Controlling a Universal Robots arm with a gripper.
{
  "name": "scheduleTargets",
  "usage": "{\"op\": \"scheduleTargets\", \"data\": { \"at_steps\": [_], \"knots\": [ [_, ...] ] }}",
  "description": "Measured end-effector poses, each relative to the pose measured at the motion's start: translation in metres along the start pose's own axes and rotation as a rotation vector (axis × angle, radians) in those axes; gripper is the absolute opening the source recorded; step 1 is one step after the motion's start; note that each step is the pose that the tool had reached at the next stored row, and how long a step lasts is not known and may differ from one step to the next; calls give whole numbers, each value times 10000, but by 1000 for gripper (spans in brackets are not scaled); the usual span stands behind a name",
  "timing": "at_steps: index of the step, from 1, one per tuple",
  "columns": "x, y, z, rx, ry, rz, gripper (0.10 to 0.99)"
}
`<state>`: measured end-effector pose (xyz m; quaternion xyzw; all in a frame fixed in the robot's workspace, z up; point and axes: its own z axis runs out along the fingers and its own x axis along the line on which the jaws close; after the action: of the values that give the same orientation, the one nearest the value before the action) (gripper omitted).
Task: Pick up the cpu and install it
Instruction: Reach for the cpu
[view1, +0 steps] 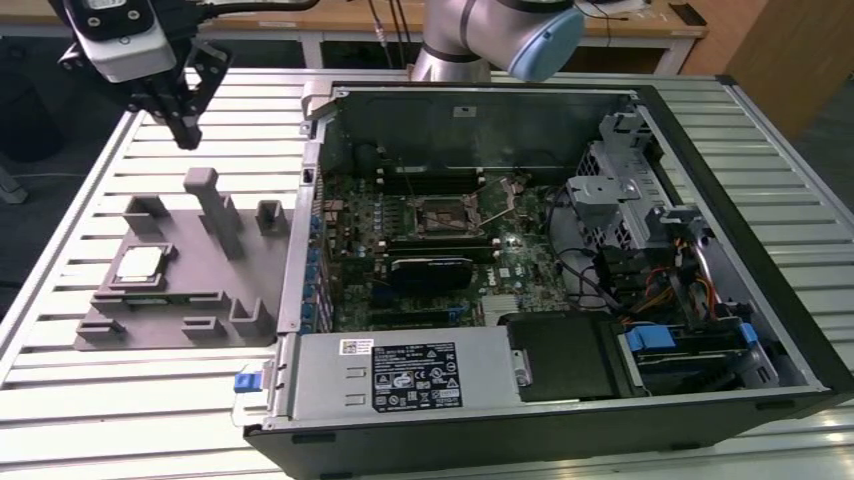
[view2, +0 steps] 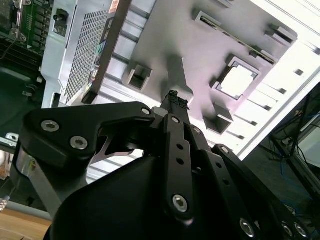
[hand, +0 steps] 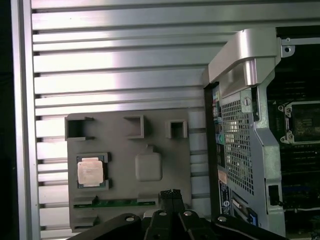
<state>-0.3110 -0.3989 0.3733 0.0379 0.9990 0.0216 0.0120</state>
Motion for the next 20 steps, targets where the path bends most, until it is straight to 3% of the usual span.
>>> {"op": "scheduleTargets", "data": {
  "at_steps": [20],
  "knots": [
    [159,-15,68,-2,-1,0,106]
  ]
}}
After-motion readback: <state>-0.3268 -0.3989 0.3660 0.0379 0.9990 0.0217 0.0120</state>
